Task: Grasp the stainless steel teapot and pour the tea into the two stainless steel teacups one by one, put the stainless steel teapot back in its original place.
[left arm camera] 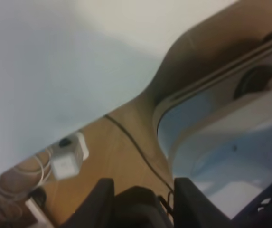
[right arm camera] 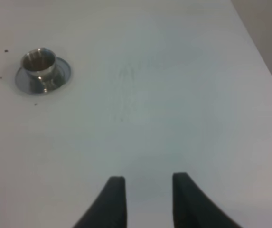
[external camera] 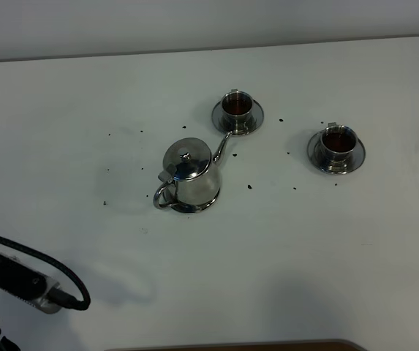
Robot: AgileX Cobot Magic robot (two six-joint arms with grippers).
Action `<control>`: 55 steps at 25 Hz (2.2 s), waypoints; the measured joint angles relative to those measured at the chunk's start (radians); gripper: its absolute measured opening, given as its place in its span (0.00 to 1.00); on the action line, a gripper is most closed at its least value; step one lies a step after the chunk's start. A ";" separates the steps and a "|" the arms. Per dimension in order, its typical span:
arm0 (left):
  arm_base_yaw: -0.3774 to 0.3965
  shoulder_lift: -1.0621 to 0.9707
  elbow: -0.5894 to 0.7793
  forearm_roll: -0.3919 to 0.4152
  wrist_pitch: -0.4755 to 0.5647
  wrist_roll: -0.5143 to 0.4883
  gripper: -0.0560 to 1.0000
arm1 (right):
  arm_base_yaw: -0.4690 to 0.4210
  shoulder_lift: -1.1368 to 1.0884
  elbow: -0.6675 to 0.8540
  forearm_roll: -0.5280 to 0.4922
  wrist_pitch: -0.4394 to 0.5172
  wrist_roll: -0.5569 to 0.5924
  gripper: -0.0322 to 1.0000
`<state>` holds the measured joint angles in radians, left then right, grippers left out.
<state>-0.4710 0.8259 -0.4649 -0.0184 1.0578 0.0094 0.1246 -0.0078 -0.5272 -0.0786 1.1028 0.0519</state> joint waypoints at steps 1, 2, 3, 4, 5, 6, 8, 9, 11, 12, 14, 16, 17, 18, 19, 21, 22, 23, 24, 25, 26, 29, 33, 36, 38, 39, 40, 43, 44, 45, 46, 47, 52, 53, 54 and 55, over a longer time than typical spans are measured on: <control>0.000 -0.014 0.000 0.000 0.000 -0.001 0.39 | 0.000 0.000 0.000 0.000 0.000 0.000 0.27; 0.000 -0.024 0.000 0.000 0.000 -0.001 0.39 | 0.000 0.000 0.000 0.000 0.000 0.000 0.27; 0.000 -0.035 0.000 0.000 0.000 -0.001 0.39 | 0.000 0.000 0.000 0.000 0.000 0.000 0.27; 0.000 -0.046 0.000 0.000 0.000 -0.001 0.39 | 0.000 0.000 0.000 0.000 0.000 0.000 0.27; 0.000 -0.055 0.000 0.001 0.000 -0.002 0.39 | 0.000 0.000 0.000 0.000 0.000 0.000 0.27; 0.000 -0.067 0.000 0.001 0.000 -0.002 0.39 | 0.000 0.000 0.000 0.000 0.000 0.000 0.27; 0.000 -0.094 0.001 0.001 0.000 -0.002 0.39 | 0.000 0.000 0.000 0.000 0.000 0.000 0.27; 0.000 -0.106 0.001 0.001 0.000 -0.002 0.39 | 0.000 0.000 0.000 0.000 0.000 0.000 0.27; 0.000 -0.139 0.003 0.001 0.001 -0.002 0.39 | 0.000 0.000 0.000 0.000 0.000 0.000 0.27; 0.000 -0.159 0.005 0.001 0.001 -0.002 0.39 | 0.000 0.000 0.000 0.000 0.000 0.000 0.27; 0.000 -0.202 0.007 0.001 0.001 -0.002 0.39 | 0.000 0.000 0.000 0.000 0.000 0.000 0.27; 0.000 -0.253 0.007 0.001 0.000 -0.002 0.39 | 0.000 0.000 0.000 0.000 0.000 0.000 0.27; 0.000 -0.285 0.007 0.001 0.000 -0.002 0.39 | 0.000 0.000 0.000 0.000 0.000 0.000 0.27; 0.000 -0.317 0.007 0.001 0.000 -0.002 0.39 | 0.000 0.000 0.000 0.000 0.000 0.000 0.27; 0.000 -0.351 0.007 0.001 0.000 -0.002 0.39 | 0.000 0.000 0.000 0.000 0.000 0.000 0.27; 0.012 -0.412 0.007 0.001 0.001 -0.002 0.39 | 0.000 0.000 0.000 0.000 0.000 0.000 0.27; 0.028 -0.443 0.007 0.001 0.001 -0.002 0.39 | 0.000 0.000 0.000 0.000 0.000 0.000 0.27; 0.047 -0.468 0.007 0.001 0.001 -0.002 0.39 | 0.000 0.000 0.000 0.000 0.000 0.000 0.27; 0.076 -0.496 0.007 0.001 0.001 -0.002 0.39 | 0.000 0.000 0.000 0.000 0.000 0.000 0.27; 0.112 -0.521 0.007 0.001 0.002 -0.002 0.39 | 0.000 0.000 0.000 0.000 0.000 0.000 0.27; 0.144 -0.544 0.007 0.001 0.002 -0.002 0.39 | 0.000 0.000 0.000 0.000 0.000 0.000 0.27; 0.262 -0.592 0.007 0.001 0.002 -0.002 0.39 | 0.000 0.000 0.000 0.000 0.000 0.000 0.27; 0.381 -0.618 0.007 0.001 0.003 -0.002 0.39 | 0.000 0.000 0.000 0.000 0.000 0.000 0.27; 0.437 -0.627 0.007 0.001 0.003 -0.002 0.39 | 0.000 0.000 0.000 0.000 0.000 0.000 0.27; 0.454 -0.628 0.007 0.001 0.003 -0.002 0.39 | 0.000 0.000 0.000 0.000 0.000 0.000 0.27; 0.460 -0.628 0.007 0.001 0.003 -0.002 0.39 | 0.000 0.000 0.000 0.000 0.000 0.000 0.27; 0.461 -0.628 0.007 0.001 0.003 -0.002 0.39 | 0.000 0.000 0.000 0.000 0.000 0.000 0.27; 0.463 -0.628 0.007 0.001 0.003 -0.002 0.39 | 0.000 0.000 0.000 0.000 0.000 0.000 0.27; 0.465 -0.628 0.007 0.001 0.003 -0.002 0.39 | 0.000 0.000 0.000 0.000 0.000 0.000 0.27; 0.467 -0.628 0.007 0.001 0.003 -0.002 0.39 | 0.000 0.000 0.000 0.000 0.000 0.000 0.27; 0.467 -0.628 0.007 0.001 0.003 -0.002 0.39 | 0.000 0.000 0.000 0.000 0.000 0.000 0.27; 0.468 -0.628 0.007 0.001 0.003 -0.002 0.39 | 0.000 0.000 0.000 0.000 0.000 0.000 0.27; 0.468 -0.628 0.007 0.001 0.003 -0.002 0.39 | 0.000 0.000 0.000 0.000 0.000 0.000 0.27; 0.468 -0.628 0.007 0.001 0.003 -0.002 0.39 | 0.000 0.000 0.000 0.000 0.000 0.000 0.27; 0.468 -0.630 0.007 0.002 0.003 -0.002 0.39 | 0.000 0.000 0.000 0.000 0.000 0.000 0.27; 0.468 -0.637 0.007 0.002 0.003 -0.002 0.39 | 0.000 0.000 0.000 0.000 0.000 0.000 0.27</control>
<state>-0.0031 0.1885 -0.4584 -0.0166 1.0604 0.0075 0.1246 -0.0078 -0.5272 -0.0786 1.1028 0.0519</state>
